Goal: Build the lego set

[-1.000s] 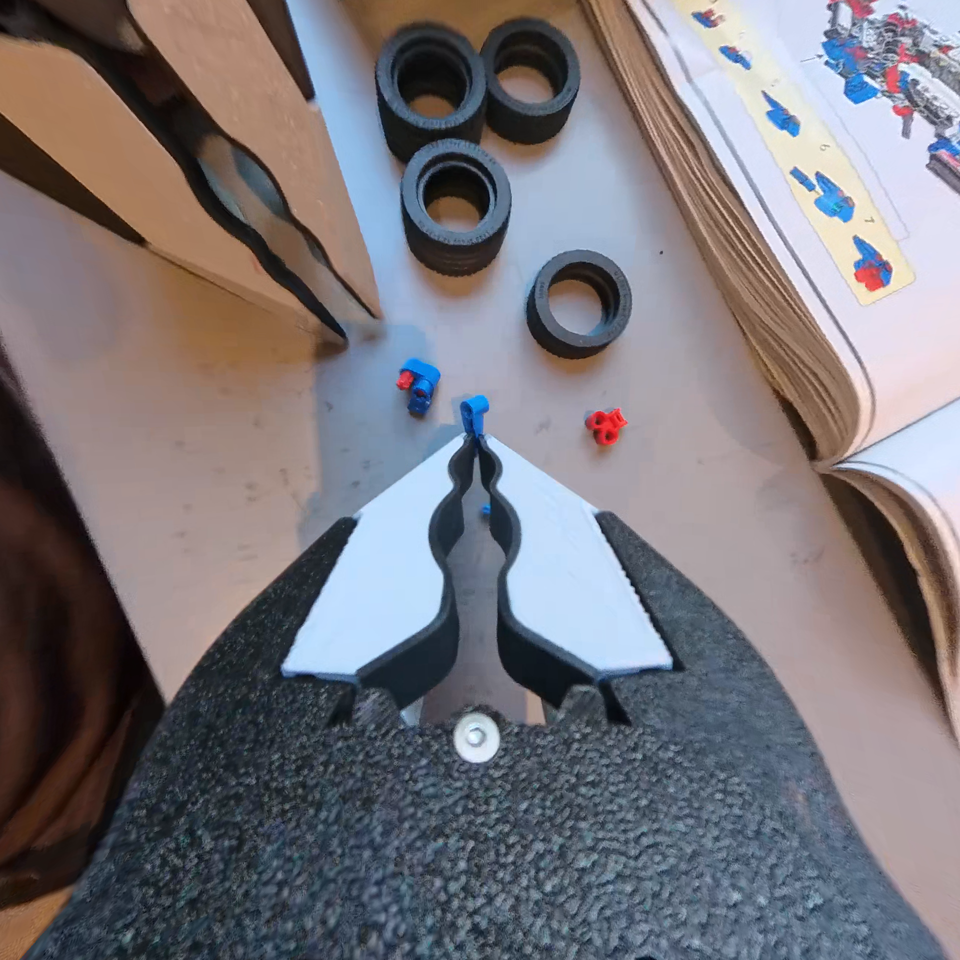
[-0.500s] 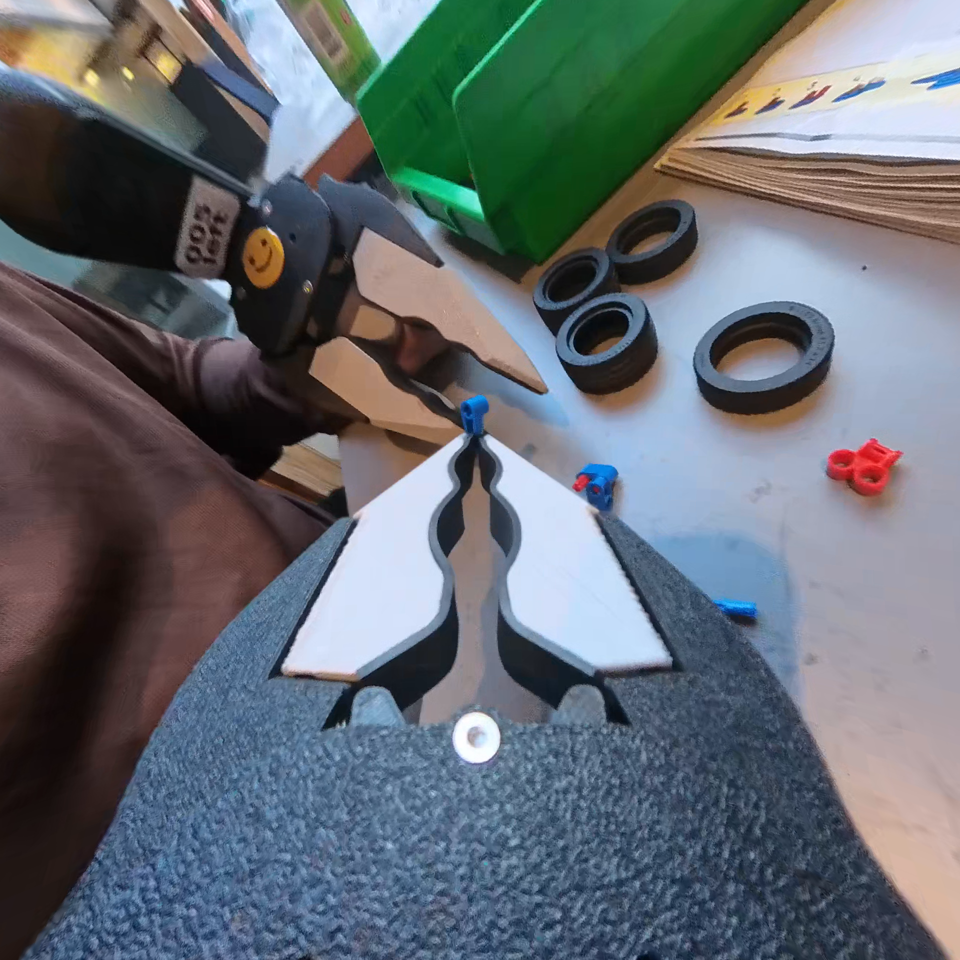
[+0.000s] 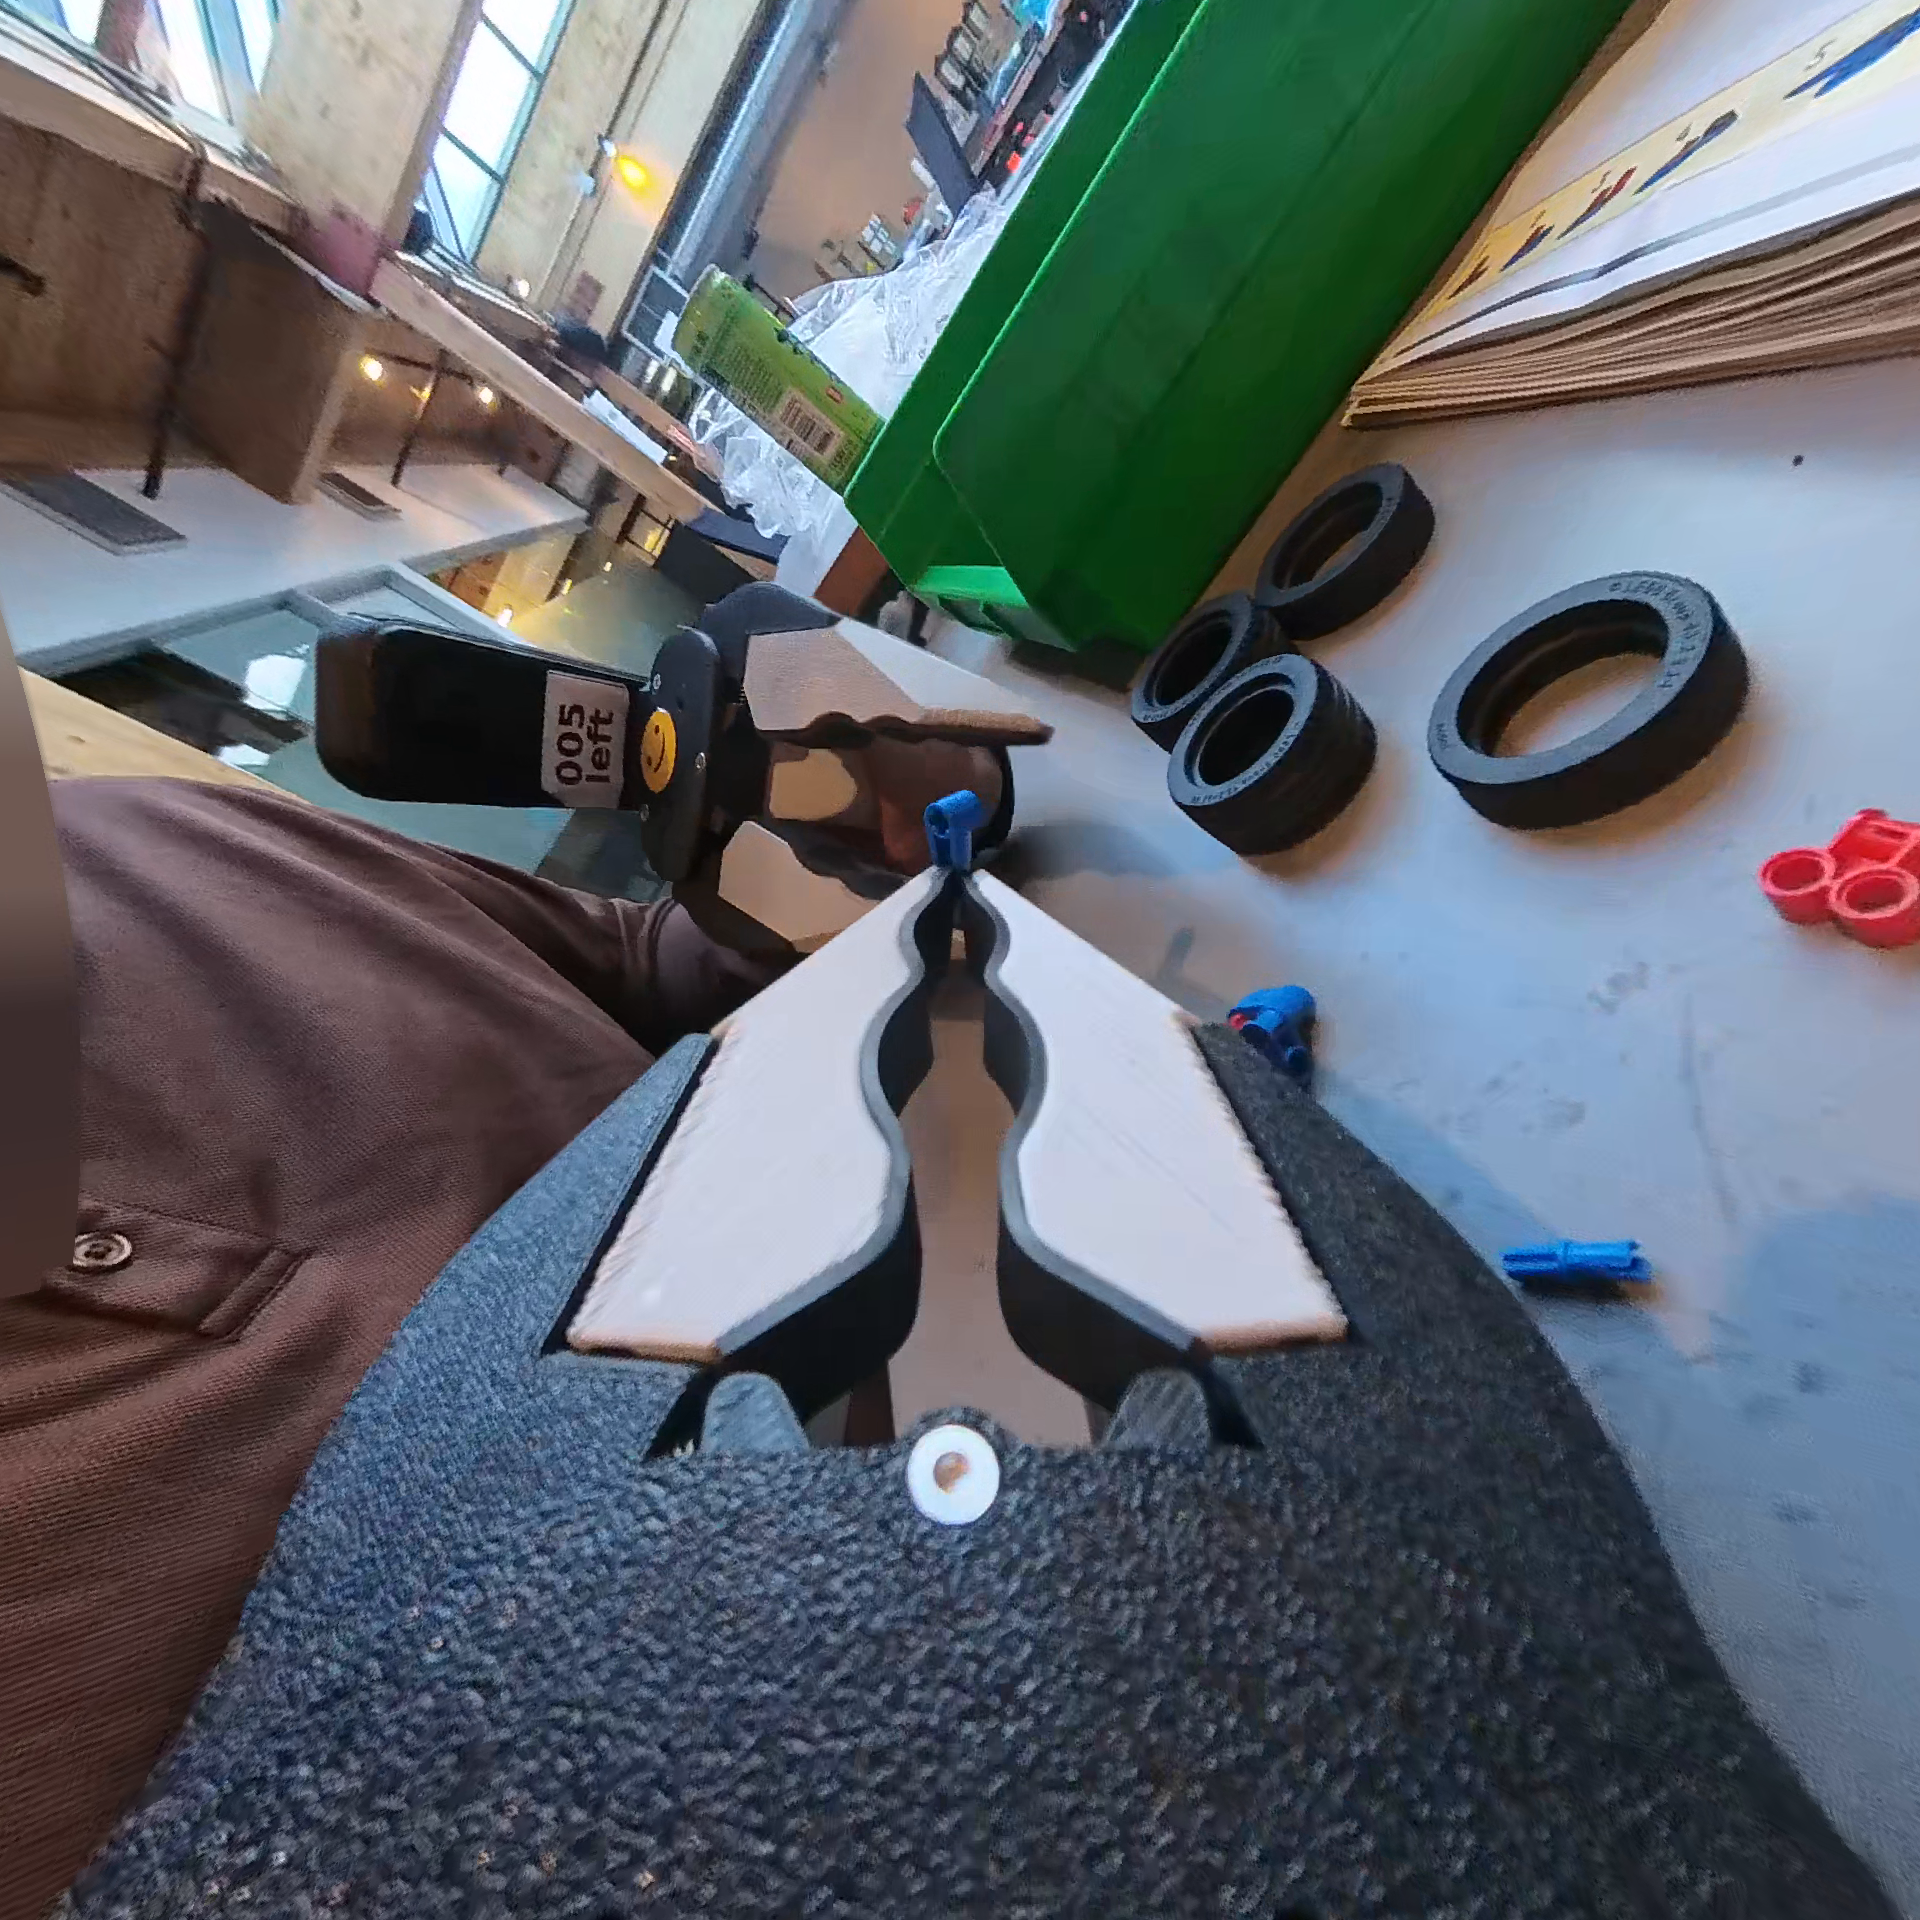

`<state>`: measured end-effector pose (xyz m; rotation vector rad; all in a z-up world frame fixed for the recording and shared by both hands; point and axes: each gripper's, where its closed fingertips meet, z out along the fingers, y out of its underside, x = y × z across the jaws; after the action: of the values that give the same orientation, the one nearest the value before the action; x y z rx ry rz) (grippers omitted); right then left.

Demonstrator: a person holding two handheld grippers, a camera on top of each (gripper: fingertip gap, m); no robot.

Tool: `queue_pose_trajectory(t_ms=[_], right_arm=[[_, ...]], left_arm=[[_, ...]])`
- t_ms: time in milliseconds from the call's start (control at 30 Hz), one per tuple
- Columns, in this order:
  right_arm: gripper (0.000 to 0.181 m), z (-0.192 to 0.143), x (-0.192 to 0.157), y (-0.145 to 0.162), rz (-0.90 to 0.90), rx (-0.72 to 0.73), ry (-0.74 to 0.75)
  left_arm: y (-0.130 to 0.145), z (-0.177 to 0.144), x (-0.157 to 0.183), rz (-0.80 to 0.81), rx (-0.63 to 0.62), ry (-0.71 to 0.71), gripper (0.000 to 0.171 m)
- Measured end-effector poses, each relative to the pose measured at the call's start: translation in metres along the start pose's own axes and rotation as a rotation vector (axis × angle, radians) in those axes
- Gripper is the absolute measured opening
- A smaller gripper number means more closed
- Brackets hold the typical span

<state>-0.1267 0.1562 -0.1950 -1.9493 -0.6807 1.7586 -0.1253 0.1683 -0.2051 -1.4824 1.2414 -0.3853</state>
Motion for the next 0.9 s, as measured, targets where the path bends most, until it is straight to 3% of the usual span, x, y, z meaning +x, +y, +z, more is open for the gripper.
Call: queue_pose_trajectory(t_ms=[233,600,733,800,900], right_arm=[[0.000,0.006,-0.001,0.004,0.061,-0.007,-0.040],[0.000,0.011,0.002,0.013,0.076,-0.046,-0.031],[0.000,0.007,0.009,0.009,-0.029,-0.047,0.077],[0.012,0.004,0.018,0.008,-0.140,-0.067,0.203],[0.015,0.008,0.019,0.014,-0.263,-0.131,0.299]], left_arm=[[-0.008,-0.005,0.005,0.047,0.045,0.006,0.024],[-0.002,-0.001,0.012,0.125,0.002,0.004,0.022],[0.006,0.002,0.012,0.122,-0.045,0.006,0.021],[0.011,0.005,0.012,0.124,-0.076,0.002,0.021],[0.013,0.008,0.015,0.126,-0.097,0.009,0.021]])
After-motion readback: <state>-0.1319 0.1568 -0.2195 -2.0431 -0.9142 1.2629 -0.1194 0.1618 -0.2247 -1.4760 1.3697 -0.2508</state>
